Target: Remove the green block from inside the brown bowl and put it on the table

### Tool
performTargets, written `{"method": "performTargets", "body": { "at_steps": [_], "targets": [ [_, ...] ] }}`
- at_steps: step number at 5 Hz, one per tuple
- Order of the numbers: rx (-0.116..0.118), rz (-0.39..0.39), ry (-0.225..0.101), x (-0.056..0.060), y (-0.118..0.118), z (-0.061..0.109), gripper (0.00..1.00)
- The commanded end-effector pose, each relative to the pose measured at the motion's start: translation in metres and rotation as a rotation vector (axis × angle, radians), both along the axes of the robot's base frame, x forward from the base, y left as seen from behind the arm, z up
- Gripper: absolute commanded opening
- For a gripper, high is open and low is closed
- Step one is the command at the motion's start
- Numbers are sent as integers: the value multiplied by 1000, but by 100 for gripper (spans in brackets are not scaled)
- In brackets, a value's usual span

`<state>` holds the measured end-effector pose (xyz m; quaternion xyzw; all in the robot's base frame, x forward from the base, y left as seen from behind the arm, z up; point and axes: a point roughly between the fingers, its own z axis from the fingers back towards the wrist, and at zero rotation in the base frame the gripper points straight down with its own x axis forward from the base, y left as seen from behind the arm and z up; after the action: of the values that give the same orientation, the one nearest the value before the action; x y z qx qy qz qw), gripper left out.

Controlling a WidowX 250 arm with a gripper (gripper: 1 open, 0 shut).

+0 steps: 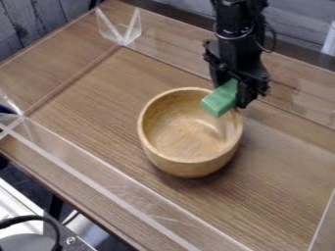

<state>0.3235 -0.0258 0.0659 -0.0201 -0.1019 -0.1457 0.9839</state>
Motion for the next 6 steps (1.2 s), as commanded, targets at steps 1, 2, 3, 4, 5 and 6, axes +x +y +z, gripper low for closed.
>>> {"method": "performTargets", "body": {
  "at_steps": [1, 2, 3, 4, 5, 6],
  "targets": [
    [-2, 5, -38, 23, 5, 10, 0],
    [17, 4, -58, 21, 10, 7, 0],
    [32, -4, -72, 23, 13, 4, 100],
    [48, -11, -77, 27, 15, -2, 0],
    [54, -15, -103, 27, 15, 2, 0],
    [58, -20, -130, 24, 15, 12, 0]
  ]
}}
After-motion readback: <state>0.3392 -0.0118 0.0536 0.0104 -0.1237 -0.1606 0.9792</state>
